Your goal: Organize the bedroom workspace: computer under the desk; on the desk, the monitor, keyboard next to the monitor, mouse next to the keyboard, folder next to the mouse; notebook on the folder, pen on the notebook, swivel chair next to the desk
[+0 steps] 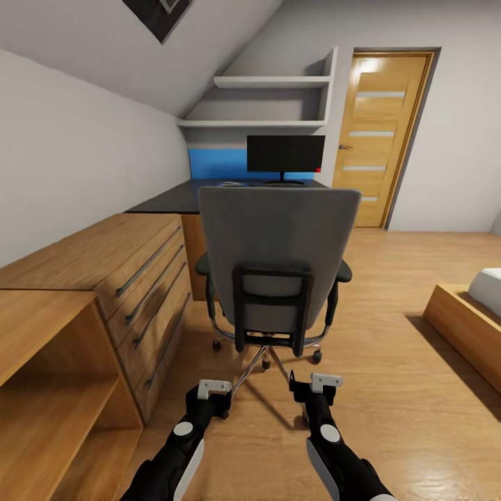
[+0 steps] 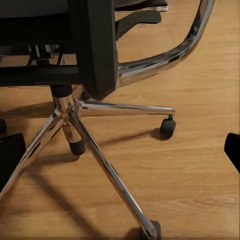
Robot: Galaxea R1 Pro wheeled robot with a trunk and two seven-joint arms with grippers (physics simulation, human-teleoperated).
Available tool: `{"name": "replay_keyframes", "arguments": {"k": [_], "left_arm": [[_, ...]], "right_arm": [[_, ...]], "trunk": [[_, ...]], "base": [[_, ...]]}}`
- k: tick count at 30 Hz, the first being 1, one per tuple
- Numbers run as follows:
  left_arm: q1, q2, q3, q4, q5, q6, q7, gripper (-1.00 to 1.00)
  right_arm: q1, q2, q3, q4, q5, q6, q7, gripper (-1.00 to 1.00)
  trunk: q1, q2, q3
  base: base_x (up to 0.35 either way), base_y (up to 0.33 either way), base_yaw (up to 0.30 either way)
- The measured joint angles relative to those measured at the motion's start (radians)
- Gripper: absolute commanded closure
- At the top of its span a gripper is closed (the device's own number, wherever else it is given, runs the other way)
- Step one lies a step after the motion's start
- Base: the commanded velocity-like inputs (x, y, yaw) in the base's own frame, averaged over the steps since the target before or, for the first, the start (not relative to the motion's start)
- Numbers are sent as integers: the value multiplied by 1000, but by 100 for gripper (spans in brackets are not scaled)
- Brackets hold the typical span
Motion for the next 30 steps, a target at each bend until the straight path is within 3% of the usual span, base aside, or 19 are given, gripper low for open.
{"name": "replay_keyframes", "arguments": {"k": [20, 30], "left_arm": [[0, 0, 2, 1, 0, -23, -1, -100], [0, 0, 2, 25, -1, -68, -1, -100]], "right_arm": [[3, 0, 0, 0, 1, -46, 0, -100], [3, 0, 0, 1, 2, -48, 0, -100]], "trunk": [[1, -1, -8], [1, -1, -8]], "base": [[3, 0, 0], [196, -53, 0]]}}
